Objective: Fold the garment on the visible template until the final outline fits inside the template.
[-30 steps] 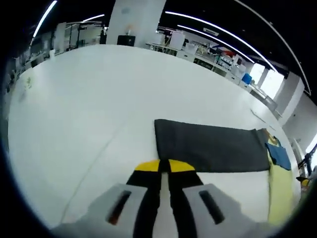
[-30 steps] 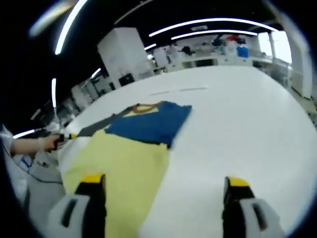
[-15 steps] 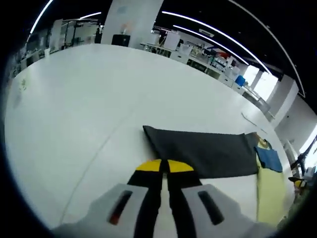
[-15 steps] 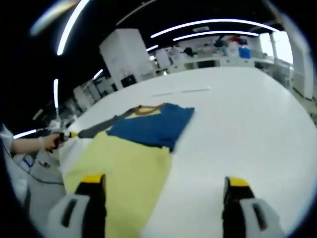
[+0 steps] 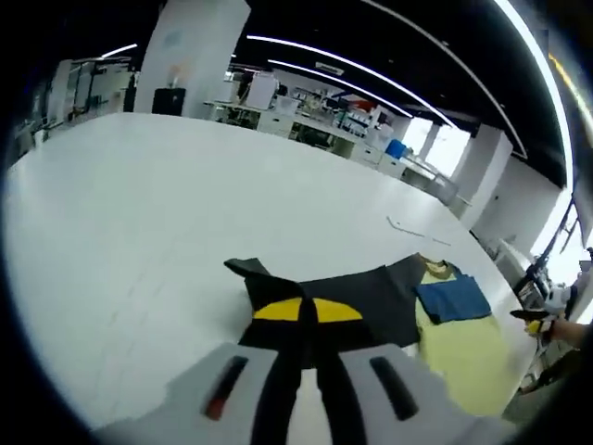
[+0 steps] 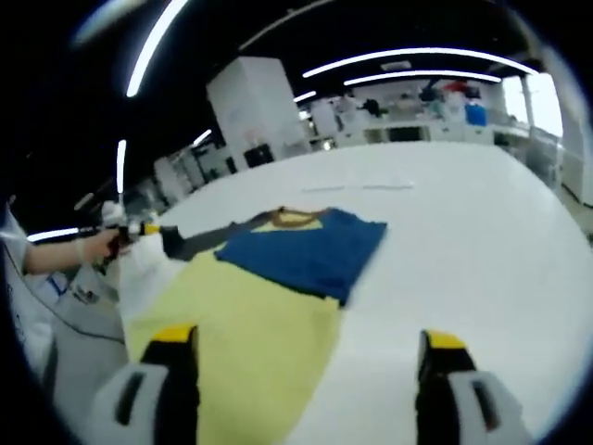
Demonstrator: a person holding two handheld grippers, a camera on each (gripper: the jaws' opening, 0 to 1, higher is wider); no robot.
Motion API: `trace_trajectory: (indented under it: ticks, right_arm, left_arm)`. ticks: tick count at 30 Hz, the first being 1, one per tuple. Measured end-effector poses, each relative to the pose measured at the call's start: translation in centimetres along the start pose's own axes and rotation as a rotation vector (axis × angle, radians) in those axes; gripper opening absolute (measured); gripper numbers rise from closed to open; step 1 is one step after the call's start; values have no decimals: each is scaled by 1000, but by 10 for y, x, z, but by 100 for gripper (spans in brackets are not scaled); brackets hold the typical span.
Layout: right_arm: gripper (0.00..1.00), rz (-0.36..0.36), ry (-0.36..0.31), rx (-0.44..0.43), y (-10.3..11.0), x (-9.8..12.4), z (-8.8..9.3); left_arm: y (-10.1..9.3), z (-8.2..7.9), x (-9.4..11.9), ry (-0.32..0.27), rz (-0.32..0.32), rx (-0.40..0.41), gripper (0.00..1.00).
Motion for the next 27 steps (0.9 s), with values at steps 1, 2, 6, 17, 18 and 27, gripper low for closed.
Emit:
trace_trajectory:
  ticks: [1, 2, 6, 17, 18, 27]
  right_arm:
    - [96, -5, 2, 8, 2, 0, 0]
    - [98, -8, 4, 17, 3, -1, 0]
    - [99, -18, 12, 69, 6, 1, -2]
    - [99, -21, 11, 99, 7, 4, 2]
    - [99, -22, 11, 97, 8, 5, 2]
    - [99, -21, 0, 78, 5, 11, 6]
  left_arm:
    - [-4, -1, -5, 8, 12, -5, 0]
    - [-8, -1, -10, 13, 27, -8, 0]
    - [-37, -3, -30, 15, 88, -15, 0]
    - [-103, -1, -80, -10, 215, 41, 0]
    - [-107, -1, -84, -9, 219, 43, 0]
    - [-147, 1, -119, -2, 296, 68, 0]
Point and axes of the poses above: the point that each gripper's makers call its tool centre point, and the gripper's own axes: x roughly backward along the fingers, y roughly to its left, z roughly out of its underside, the point moved 8 cm from there along x, roughly backward along the fingers, and after that the axes turned 8 degrees about z, right-handed, at the moved point
